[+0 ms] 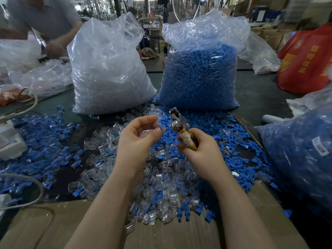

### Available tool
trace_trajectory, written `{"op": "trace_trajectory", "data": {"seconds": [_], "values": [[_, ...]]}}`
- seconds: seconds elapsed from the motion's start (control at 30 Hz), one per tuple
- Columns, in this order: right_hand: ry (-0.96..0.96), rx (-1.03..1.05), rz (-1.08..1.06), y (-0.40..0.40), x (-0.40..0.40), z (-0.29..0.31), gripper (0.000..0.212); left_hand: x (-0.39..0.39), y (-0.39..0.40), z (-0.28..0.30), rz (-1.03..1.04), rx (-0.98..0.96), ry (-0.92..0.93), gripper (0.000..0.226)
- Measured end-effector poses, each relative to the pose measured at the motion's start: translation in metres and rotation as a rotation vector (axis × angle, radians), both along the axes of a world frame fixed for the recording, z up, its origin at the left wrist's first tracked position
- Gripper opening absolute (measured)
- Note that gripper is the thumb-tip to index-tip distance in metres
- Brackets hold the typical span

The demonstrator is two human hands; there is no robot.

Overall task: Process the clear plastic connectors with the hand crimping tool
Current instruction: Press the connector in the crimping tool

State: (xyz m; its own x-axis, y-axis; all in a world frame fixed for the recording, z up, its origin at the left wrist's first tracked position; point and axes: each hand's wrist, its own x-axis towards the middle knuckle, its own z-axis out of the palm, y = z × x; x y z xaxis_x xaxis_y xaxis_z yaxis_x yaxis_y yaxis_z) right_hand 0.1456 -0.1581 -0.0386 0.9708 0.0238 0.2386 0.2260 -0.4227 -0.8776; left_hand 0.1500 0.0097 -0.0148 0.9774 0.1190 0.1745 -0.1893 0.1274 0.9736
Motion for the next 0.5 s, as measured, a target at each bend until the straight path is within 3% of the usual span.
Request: {"op": "trace_trajectory", "data": {"seconds": [0.5], "values": [[0.070, -0.188, 0.082, 0.0006, 0.0008, -0.0009, 0.014, 0.0010, 0.0085, 0.0036, -0.017, 0.171, -0.112, 0.033]]}}
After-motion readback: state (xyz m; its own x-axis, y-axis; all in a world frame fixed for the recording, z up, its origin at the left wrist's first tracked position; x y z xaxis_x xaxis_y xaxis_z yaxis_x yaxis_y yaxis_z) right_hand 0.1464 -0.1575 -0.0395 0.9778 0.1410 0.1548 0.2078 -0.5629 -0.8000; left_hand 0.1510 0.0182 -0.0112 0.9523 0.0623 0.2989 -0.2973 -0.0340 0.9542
